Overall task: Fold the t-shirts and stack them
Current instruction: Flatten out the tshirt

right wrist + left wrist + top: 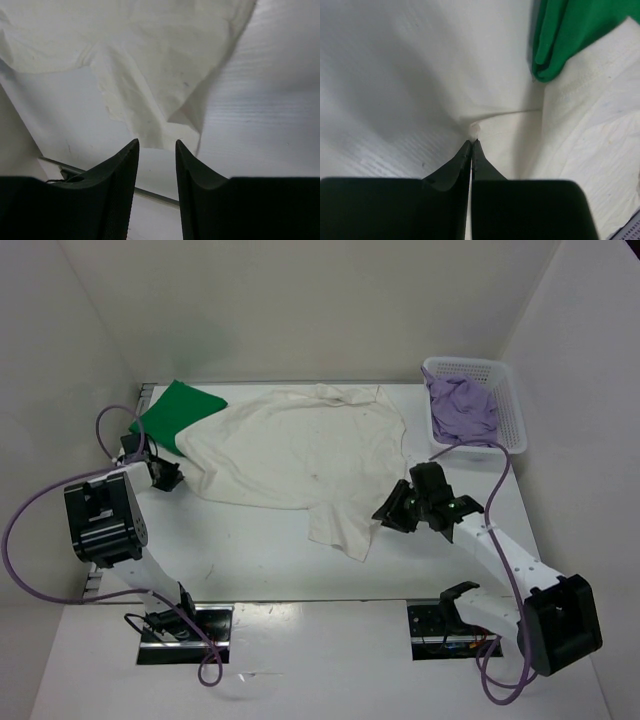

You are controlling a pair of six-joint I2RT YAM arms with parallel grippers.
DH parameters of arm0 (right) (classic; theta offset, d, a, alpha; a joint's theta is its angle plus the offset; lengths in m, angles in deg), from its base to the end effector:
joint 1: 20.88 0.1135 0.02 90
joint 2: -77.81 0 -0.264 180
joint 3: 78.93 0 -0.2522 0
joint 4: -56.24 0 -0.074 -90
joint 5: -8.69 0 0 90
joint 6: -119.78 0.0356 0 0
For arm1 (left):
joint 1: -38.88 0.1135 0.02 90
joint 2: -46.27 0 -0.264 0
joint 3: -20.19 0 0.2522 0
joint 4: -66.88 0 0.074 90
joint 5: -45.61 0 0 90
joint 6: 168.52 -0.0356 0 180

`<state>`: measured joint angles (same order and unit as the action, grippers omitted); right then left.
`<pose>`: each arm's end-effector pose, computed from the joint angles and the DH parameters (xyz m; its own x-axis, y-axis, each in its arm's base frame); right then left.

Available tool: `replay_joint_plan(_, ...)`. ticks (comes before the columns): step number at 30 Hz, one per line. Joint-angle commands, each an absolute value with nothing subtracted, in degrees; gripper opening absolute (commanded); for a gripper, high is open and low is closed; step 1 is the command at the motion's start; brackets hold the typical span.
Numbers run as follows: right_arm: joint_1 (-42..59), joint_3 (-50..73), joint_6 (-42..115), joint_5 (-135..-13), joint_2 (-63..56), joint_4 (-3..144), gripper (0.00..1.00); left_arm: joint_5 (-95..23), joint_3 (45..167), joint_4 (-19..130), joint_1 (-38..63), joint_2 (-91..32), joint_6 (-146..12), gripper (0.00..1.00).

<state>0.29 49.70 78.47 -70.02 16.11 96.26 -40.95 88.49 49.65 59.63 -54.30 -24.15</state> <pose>0.1956 0.0832 0.2169 -0.8275 0.4695 -0.3080 0.2286 0.7828 0.5788 0.3307 0.1230 0.1551 -0.1564 -0.9269 -0.3412 -0.7628 0.3329 -0.5544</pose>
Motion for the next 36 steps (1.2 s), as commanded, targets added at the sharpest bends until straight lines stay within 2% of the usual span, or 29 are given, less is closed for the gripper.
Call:
replay_joint_plan(1, 0.74, 55.73, 85.49, -71.64, 20.49, 96.72, 0.41, -41.93, 87.65, 49.16, 59.89, -48.22, -24.82, 0.00)
replay_joint_plan(7, 4.95, 59.71, 89.63, -72.17, 20.51, 96.02, 0.41, -39.74, 85.80, 46.98, 59.89, -40.74, -27.28, 0.00)
replay_joint_plan(13, 11.99, 64.54, 93.41, -70.32, 16.73, 89.52, 0.45, -41.05, 84.67, 45.12, 54.88, -35.56, -30.44, 0.00)
replay_joint_plan(22, 11.99, 65.34, 96.48, -72.25, 8.99, 81.08, 0.45, -40.26, 81.50, 43.46, 51.19, -31.78, -30.97, 0.00)
replay_joint_plan(28, 11.99, 65.34, 96.49, -75.68, 6.89, 80.46, 0.26, -40.26, 82.55, 41.35, 49.52, -30.11, -32.02, 0.00)
replay_joint_plan(29, 11.99, 64.81, 96.49, -75.68, 6.36, 80.46, 0.19, -40.26, 83.07, 41.34, 49.52, -30.10, -32.54, 0.00)
replay_joint_plan(33, 12.52, 60.96, 94.65, -77.70, 5.03, 83.94, 0.01, -40.26, 84.13, 39.06, 48.20, -29.57, -34.39, 0.00)
replay_joint_plan(36, 13.58, 52.70, 92.10, -83.13, 9.93, 90.71, 0.01, -38.86, 85.53, 36.43, 46.71, -28.88, -35.71, 0.00)
